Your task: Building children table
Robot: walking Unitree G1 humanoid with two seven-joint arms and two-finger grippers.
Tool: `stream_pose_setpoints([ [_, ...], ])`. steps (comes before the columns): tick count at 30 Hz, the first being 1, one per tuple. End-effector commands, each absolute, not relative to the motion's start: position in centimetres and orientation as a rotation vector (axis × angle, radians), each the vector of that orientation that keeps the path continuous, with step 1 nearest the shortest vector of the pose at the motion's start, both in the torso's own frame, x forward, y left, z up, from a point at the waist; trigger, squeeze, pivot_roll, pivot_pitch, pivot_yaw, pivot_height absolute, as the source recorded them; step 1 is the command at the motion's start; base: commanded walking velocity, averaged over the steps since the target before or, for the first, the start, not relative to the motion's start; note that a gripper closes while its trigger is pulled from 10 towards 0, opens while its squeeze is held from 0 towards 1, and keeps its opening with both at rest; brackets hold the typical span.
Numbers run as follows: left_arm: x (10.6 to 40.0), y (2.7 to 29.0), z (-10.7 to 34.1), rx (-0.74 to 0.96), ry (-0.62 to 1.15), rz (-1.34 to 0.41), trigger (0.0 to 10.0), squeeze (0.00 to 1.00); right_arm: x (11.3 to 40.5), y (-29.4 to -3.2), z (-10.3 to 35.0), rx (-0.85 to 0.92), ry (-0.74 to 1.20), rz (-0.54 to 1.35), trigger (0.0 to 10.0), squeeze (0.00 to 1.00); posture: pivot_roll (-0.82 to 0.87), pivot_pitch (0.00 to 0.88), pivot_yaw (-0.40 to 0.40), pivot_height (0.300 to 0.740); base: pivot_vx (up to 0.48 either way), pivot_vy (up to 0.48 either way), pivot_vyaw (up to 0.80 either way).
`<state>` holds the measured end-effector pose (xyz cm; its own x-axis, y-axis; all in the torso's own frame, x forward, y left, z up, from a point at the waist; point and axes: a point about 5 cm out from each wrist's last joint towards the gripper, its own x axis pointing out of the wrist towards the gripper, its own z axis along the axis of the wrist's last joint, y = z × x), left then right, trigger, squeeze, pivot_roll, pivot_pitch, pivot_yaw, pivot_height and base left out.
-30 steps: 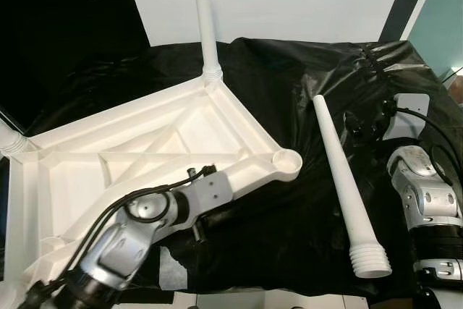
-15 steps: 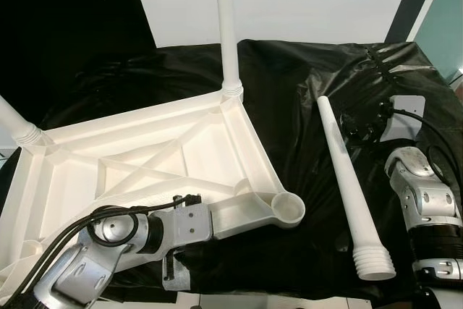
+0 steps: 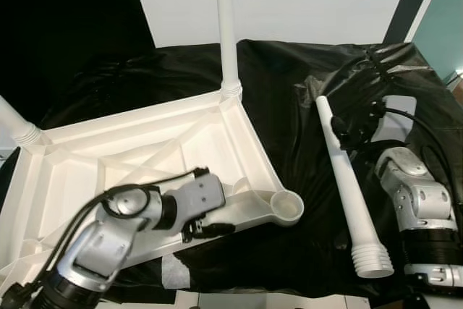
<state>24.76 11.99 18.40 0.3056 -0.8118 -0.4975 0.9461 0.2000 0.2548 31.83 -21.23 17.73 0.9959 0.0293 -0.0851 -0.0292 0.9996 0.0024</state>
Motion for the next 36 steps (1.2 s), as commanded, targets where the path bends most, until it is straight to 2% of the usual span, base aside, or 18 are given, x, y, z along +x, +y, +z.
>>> stream_pose_setpoints([
  [1,26.0,12.5,19.4,0.536,0.217,-1.099,10.0,0.00,31.4,-20.8,17.4,0.031,0.131,0.031,10.0,0.00,-0.02,0.047,0.000,0.740,0.000,0.000,0.00],
  [8,28.2,12.6,21.1,0.488,0.132,-0.973,10.0,0.00,29.9,-19.9,16.3,0.079,0.275,0.020,10.0,0.00,-0.03,0.051,-0.021,0.740,0.000,0.000,0.00],
  [12,28.2,12.6,21.2,0.487,0.133,-0.975,10.0,0.00,29.6,-19.7,16.2,0.079,0.295,0.023,10.0,0.00,-0.04,0.053,-0.022,0.740,0.000,0.000,0.00],
  [21,28.5,11.8,21.7,0.491,0.100,-0.991,10.0,0.00,26.7,-18.7,13.7,0.080,0.509,0.058,10.0,0.00,-0.04,0.054,-0.035,0.740,0.000,0.000,0.00],
  [27,28.6,11.5,21.7,0.488,0.092,-0.996,10.0,0.00,25.8,-18.4,12.8,0.101,0.591,0.060,10.0,0.00,-0.05,0.050,-0.041,0.740,0.000,0.000,0.00],
  [36,28.7,11.2,21.9,0.486,0.074,-0.997,10.0,0.00,24.5,-18.9,11.7,0.150,0.697,0.020,10.0,0.00,-0.06,0.037,-0.045,0.740,0.000,0.000,0.00],
])
